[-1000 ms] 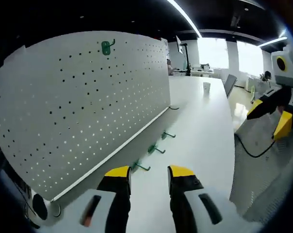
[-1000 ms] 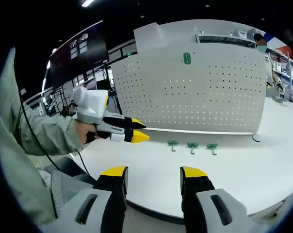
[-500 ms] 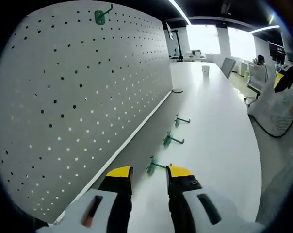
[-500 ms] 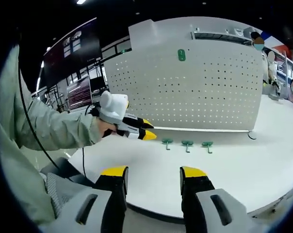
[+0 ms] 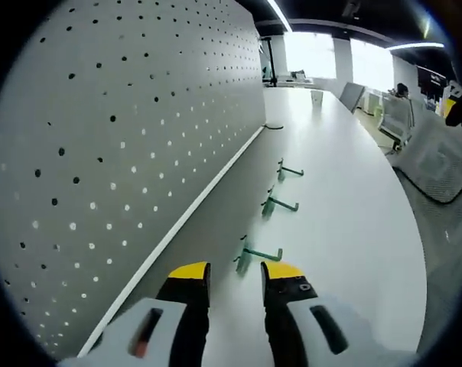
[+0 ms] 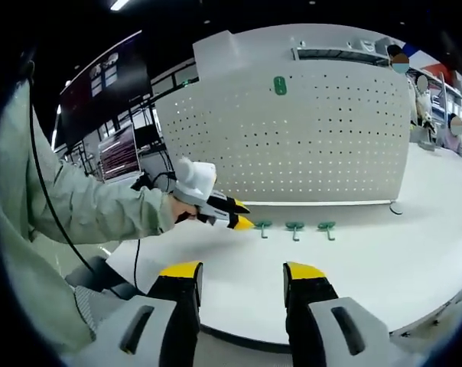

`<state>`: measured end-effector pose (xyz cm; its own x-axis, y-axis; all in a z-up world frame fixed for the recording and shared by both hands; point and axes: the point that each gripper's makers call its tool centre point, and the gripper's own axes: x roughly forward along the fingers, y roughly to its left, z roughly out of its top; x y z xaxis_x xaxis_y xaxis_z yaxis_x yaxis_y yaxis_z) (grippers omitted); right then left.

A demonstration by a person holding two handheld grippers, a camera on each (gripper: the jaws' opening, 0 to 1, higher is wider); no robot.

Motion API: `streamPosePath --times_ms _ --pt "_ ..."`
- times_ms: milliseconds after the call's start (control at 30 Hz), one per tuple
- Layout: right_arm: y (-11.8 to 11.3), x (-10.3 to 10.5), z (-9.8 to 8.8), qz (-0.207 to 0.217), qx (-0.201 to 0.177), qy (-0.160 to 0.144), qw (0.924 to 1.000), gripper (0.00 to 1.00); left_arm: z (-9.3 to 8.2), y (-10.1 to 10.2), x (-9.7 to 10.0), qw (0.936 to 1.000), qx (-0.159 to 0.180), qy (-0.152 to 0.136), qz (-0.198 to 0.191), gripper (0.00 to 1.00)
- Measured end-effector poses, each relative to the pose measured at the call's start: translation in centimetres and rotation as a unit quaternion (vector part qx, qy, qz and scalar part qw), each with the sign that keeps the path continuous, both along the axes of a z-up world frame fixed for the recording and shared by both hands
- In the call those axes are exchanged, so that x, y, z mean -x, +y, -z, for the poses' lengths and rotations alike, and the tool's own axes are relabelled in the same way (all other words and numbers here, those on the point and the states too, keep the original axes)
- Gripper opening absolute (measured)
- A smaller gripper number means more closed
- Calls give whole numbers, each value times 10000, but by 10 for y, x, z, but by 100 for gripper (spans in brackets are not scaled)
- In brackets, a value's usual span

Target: Insert the hook assembly into the mounting plate slot until the hook locks in place.

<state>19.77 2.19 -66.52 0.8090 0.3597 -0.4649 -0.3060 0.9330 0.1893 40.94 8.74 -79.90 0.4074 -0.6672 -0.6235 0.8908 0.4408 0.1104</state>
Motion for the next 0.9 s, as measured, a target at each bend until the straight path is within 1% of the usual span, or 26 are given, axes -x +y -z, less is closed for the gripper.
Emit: streamPosePath --times_ms 133,200,300,400,433,533,733,800,867,900 --pt "-3 1 1 91 3 13 10000 41 11 -1 -4 10000 -71 69 9 27" --pt "-4 2 2 131 10 26 9999 41 14 -1 -7 9999 -94 70 -20 25" --pt "-6 4 4 212 -14 64 9998 41 18 -2 -9 9999 -40 149 -39 25" --pt "-7 6 6 250 7 90 9996 40 22 -7 -6 9998 -59 189 78 24" --pt "-8 6 7 262 -4 98 9996 40 21 -9 -6 9998 16 182 101 24" --pt "-9 7 7 305 -4 109 9995 40 21 -13 -6 9997 40 202 129 23" --pt "-9 7 8 352 -19 120 9993 40 22 -20 -2 9994 121 245 235 15" --pt "-9 7 8 364 -28 111 9993 40 23 -22 -1 9994 111 215 255 13" --pt "-8 7 8 364 -39 117 9993 40 23 -24 1 9993 131 216 274 8" --pt "-8 6 7 366 -38 106 9993 40 24 -25 1 9994 128 159 294 5"
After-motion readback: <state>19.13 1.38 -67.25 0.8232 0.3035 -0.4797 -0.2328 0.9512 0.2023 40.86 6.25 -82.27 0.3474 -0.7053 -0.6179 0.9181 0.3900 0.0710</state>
